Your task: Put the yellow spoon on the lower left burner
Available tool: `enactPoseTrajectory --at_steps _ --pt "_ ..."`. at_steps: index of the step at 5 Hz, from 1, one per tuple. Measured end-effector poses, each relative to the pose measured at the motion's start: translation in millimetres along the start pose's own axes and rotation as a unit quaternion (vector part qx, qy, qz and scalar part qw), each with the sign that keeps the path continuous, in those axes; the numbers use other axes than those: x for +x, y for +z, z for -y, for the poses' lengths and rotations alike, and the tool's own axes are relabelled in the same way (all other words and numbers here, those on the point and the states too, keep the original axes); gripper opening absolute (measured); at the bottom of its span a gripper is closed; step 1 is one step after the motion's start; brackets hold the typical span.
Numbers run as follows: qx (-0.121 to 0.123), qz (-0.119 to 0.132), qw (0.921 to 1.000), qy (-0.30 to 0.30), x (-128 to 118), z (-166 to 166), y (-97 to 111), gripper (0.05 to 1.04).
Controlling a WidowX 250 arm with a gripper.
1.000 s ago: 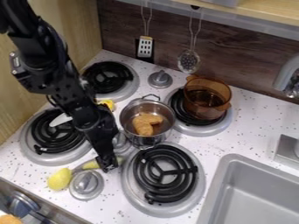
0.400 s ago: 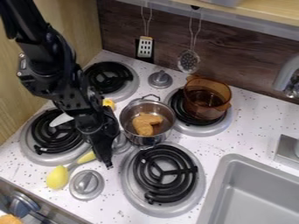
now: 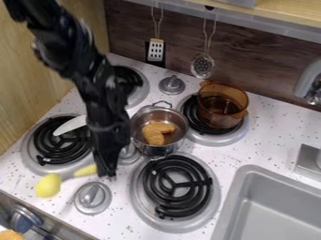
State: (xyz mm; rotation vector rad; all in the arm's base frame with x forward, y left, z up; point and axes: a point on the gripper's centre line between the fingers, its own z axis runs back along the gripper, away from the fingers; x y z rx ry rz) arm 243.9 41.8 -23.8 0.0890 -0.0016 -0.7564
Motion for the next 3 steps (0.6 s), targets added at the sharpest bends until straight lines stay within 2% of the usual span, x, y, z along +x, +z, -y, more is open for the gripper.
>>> enactPoseTrajectory --at_steps 1,2,3 --pt "-0.014 -0.019 0.9993 0.028 -4.2 0.0 21.9 0.267" --pt "-0.007 -0.013 0.9984 0.055 -3.8 -8.9 34.3 0.267" --pt "0.019 0.021 0.9919 0.124 -4.9 -30.4 36.1 0.267"
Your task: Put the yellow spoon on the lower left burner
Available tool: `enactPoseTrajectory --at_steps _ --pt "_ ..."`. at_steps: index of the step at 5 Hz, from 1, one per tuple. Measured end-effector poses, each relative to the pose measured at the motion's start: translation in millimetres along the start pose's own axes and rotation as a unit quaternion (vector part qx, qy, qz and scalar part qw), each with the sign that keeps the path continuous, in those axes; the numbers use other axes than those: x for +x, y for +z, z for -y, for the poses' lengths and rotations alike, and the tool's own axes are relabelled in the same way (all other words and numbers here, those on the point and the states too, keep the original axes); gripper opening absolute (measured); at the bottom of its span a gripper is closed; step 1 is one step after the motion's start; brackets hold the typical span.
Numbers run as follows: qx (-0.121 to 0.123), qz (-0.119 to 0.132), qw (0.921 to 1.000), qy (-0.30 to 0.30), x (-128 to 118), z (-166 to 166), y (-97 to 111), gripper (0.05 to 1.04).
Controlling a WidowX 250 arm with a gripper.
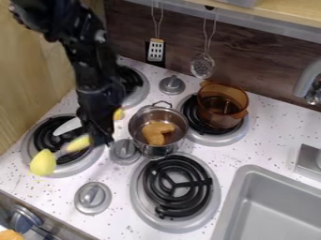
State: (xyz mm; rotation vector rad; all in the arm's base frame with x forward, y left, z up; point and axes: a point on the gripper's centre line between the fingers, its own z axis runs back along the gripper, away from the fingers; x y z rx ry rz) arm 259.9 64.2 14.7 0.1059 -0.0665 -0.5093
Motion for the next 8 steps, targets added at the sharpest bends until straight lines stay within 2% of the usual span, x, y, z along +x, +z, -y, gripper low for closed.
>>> enactPoseTrajectory --at_steps 1,2,3,4,5,6,7,8 --pt "0.002 0.017 0.9971 0.074 17.9 -17.4 4.9 0.267" --pt "0.009 0.024 0.9932 0.114 29.9 -35.0 6.9 0.267" --pt "0.015 0.011 0.9890 0.147 30.9 -46.1 -0.9 0.267" --pt "0.037 0.004 0.9826 0.182 24.0 -62.3 -2.6 0.267" --pt "0.042 -0.017 0.9816 0.185 12.5 -82.2 -8.9 0.267" --pt "0.044 -0.006 0.9802 0.193 3.6 -100.4 -18.5 0.267" --pt "0.049 0.005 0.9820 0.182 -7.8 -113.9 -33.1 0.267" --pt "0.052 0.000 0.9852 0.164 -12.1 -120.5 -38.9 0.267"
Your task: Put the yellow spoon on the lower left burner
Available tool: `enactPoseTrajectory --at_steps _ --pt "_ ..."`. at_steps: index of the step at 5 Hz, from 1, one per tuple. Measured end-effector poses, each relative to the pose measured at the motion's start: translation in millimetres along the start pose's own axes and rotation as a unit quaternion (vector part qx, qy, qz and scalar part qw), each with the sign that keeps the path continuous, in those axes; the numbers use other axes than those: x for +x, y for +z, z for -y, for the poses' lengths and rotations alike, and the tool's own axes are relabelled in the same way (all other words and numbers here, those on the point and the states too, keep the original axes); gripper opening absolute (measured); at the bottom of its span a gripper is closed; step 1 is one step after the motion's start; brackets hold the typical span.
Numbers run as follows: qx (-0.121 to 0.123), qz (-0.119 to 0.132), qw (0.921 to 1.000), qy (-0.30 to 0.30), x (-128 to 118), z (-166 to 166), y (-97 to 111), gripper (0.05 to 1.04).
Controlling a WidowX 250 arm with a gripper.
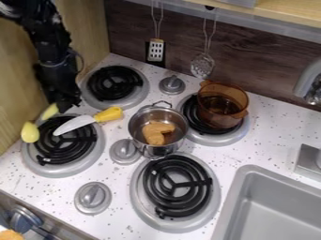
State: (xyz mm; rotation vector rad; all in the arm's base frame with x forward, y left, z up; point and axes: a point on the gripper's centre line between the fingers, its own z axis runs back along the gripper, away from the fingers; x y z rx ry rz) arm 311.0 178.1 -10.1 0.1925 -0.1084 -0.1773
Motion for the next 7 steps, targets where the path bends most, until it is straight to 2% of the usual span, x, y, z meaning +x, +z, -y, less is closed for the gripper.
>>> enactPoseTrajectory --at_steps 1,2,3,4,6,7 --pt "0.012 0.018 0.9998 -0.001 3.0 -1.8 -3.5 0.308" --pt "-0.015 0.015 0.9997 0.012 0.2 5.8 -14.0 0.610" --pt "-0.023 0.016 0.9992 0.028 -3.2 11.0 -13.7 0.891" --pt "-0.023 0.011 0.9993 0.027 -6.7 12.6 -12.6 0.996" --pt "-0.014 -0.012 0.9996 0.022 -12.0 9.9 4.6 0.997" --pt "0.003 -0.009 0.9997 0.023 -7.4 7.7 21.7 0.997"
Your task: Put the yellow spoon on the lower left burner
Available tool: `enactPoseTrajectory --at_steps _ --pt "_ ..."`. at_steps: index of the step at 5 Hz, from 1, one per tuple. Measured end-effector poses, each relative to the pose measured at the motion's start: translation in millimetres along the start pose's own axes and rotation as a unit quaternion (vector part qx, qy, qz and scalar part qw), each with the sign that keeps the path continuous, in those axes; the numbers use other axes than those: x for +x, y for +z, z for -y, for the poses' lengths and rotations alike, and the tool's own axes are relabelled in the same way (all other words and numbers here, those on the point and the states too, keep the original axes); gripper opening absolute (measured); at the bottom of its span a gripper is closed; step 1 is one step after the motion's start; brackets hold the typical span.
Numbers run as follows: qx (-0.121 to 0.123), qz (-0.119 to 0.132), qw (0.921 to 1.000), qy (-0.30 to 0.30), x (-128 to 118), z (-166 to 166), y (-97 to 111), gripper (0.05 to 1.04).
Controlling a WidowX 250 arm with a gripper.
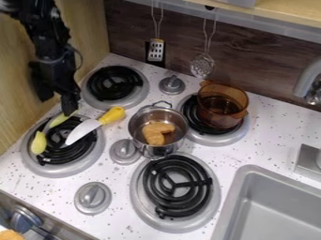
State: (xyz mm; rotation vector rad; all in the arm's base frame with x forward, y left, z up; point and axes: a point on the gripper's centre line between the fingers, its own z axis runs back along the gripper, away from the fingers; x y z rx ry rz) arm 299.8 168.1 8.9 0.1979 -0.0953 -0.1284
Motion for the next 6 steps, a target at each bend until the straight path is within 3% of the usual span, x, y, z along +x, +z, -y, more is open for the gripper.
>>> enactPoseTrajectory --at_steps 1,2,3,4,5,6 --pt "0.001 -0.001 0.9999 0.013 3.1 5.2 21.1 0.997" --pt "-0.042 0.005 0.9983 0.039 2.8 22.4 32.2 0.997" --pt "-0.069 0.013 0.9966 0.042 4.3 54.6 38.7 0.997" --pt "-0.078 0.015 0.9935 0.081 13.6 85.6 50.3 0.997" --pt "-0.063 0.028 0.9890 0.131 27.5 97.9 67.3 0.997" --pt "-0.077 0.044 0.9846 0.151 47.9 102.7 86.1 0.997"
